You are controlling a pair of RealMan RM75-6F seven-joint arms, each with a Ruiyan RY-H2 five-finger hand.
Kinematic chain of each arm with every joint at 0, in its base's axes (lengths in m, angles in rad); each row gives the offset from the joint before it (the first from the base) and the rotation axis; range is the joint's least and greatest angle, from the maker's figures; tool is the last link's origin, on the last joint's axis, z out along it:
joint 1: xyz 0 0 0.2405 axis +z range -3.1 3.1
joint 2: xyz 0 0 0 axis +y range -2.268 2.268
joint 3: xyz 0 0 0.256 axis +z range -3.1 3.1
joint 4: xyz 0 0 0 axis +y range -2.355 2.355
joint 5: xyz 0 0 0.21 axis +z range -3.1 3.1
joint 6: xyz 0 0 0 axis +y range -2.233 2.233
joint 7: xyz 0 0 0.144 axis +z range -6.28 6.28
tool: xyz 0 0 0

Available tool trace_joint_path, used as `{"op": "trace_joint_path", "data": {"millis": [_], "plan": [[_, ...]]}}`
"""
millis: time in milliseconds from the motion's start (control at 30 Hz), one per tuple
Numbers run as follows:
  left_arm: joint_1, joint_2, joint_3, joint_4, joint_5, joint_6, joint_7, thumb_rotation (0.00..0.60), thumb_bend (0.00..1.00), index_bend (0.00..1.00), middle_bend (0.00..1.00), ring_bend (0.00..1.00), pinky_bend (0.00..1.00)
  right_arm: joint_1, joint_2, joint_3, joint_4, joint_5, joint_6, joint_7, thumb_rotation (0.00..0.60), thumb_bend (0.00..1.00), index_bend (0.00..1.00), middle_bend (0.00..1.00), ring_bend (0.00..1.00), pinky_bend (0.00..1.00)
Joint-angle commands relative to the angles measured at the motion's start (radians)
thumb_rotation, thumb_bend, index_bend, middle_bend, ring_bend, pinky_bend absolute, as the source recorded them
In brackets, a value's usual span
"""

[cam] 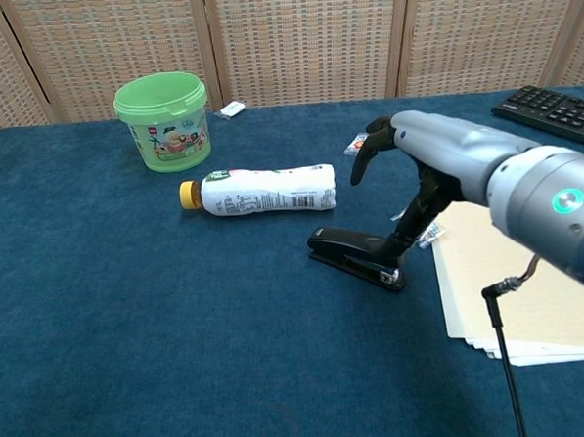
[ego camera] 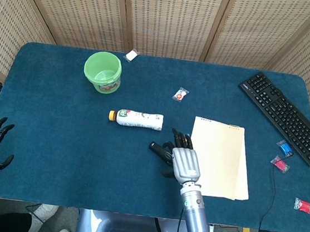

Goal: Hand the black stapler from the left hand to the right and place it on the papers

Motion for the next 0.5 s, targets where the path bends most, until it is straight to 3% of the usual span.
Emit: {"op": "trace_joint_path", "data": {"millis": [33, 500], "plan": [[0.008, -0.009, -0.005, 0.031, 0.004, -0.020, -0.031, 0.600, 0.33, 0.10, 0.00, 0.00, 0.00, 0.047, -0.069, 0.015, 0.080, 0.049, 0.030, -0.034, 0.600, 0.19, 0.33, 0.02, 0.00, 0.08], [0.022, -0.020, -0.033, 0.086, 0.028, -0.047, -0.111, 0.600, 0.33, 0.10, 0.00, 0.00, 0.00, 0.119, -0.165, 0.044, 0.278, 0.147, 0.004, -0.036, 0.600, 0.19, 0.32, 0.02, 0.00, 0.08]]}}
